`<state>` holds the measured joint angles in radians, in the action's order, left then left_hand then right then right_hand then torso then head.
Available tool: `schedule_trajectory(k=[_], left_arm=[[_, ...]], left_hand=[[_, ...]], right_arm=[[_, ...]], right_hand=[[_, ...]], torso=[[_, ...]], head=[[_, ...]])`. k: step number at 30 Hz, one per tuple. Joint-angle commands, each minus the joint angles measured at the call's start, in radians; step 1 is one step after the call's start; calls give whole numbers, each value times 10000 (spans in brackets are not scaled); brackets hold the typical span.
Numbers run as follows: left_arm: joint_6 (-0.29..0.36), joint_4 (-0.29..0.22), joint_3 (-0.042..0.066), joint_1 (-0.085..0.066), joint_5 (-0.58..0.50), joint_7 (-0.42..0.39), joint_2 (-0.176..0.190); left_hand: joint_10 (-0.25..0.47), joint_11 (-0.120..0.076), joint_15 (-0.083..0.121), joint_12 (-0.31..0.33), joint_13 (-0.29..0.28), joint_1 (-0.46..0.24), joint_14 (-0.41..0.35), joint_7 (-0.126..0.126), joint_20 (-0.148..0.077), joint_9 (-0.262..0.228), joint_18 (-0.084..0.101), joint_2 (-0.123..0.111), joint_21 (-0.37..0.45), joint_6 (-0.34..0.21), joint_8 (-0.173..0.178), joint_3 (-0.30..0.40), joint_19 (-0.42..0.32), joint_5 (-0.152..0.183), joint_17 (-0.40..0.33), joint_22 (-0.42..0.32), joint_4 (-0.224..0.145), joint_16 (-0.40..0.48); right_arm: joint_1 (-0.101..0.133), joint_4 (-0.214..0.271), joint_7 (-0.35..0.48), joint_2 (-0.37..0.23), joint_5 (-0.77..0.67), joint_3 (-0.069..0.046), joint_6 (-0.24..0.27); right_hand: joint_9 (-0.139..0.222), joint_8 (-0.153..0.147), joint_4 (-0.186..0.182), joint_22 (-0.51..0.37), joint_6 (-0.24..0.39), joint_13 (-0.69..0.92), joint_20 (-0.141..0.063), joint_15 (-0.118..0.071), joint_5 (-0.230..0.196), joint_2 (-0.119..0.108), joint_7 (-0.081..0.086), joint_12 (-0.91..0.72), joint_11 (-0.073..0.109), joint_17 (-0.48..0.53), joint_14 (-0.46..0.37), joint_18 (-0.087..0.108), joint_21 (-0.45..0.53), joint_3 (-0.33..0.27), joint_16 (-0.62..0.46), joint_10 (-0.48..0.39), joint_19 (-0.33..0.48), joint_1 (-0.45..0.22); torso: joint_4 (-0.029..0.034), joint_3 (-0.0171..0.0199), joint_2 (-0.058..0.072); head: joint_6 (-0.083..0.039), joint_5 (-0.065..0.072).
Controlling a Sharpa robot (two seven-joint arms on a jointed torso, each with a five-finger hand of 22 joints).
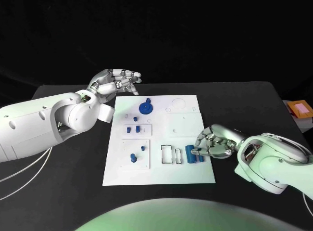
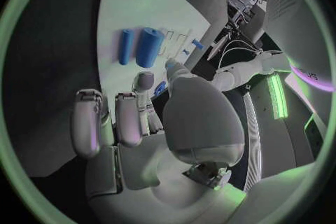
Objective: Assemble the parts on the task board
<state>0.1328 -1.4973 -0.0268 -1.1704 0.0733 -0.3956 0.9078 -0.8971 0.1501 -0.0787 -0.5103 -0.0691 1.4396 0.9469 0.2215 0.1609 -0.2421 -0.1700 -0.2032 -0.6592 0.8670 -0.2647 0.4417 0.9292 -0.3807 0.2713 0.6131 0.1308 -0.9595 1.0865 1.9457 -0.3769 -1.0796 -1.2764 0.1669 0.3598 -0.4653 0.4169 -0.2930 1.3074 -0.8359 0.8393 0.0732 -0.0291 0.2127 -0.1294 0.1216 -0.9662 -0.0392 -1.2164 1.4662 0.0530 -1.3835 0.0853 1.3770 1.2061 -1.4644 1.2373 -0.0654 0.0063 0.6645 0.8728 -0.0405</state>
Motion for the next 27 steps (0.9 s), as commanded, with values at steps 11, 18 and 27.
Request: schedule_trajectory(k=[11, 18, 27], left_arm=[[-124, -61, 3, -11, -24, -67, 20], [-121, -52, 3, -11, -27, -52, 15], [-146, -57, -11, -10, -34, -14, 4]], left_hand=[[73, 7, 11, -59, -7, -1, -86, -28, 38, 13, -105, 76, -54, 58, 28, 4, -63, -18, -9, 9, -47, 36], [76, 9, 9, -63, -6, -22, -81, -25, 39, 18, -104, 80, -64, 61, 30, 7, -67, -19, -19, 23, -50, 28], [76, 10, 9, -63, -6, -25, -82, -25, 39, 18, -104, 80, -64, 61, 30, 7, -68, -19, -20, 24, -49, 28]], right_arm=[[-242, -157, -897, 421, -1080, 16, -374], [-293, -306, -1053, 636, -1209, 28, -474], [-477, -513, -1280, 979, -1494, 35, -479]], right_hand=[[56, -118, 7, 2182, -192, 385, -31, -64, 43, 62, -34, -295, 26, -268, 410, -187, -205, -219, 197, 214, -502, -201], [81, -155, 3, 2212, -352, 677, -40, -79, -28, 106, -63, -504, 48, -448, 446, -208, -319, -420, 306, 329, -538, -275], [84, -147, 11, 2243, -550, 1388, -56, -99, -148, 159, -107, -1070, 81, -1141, 576, -231, -444, -758, 692, 622, -574, -273]], torso=[[6, 13, 9], [-7, 24, 4], [25, 11, 22]], head=[[-2, -37], [-2, -98], [-2, -106]])
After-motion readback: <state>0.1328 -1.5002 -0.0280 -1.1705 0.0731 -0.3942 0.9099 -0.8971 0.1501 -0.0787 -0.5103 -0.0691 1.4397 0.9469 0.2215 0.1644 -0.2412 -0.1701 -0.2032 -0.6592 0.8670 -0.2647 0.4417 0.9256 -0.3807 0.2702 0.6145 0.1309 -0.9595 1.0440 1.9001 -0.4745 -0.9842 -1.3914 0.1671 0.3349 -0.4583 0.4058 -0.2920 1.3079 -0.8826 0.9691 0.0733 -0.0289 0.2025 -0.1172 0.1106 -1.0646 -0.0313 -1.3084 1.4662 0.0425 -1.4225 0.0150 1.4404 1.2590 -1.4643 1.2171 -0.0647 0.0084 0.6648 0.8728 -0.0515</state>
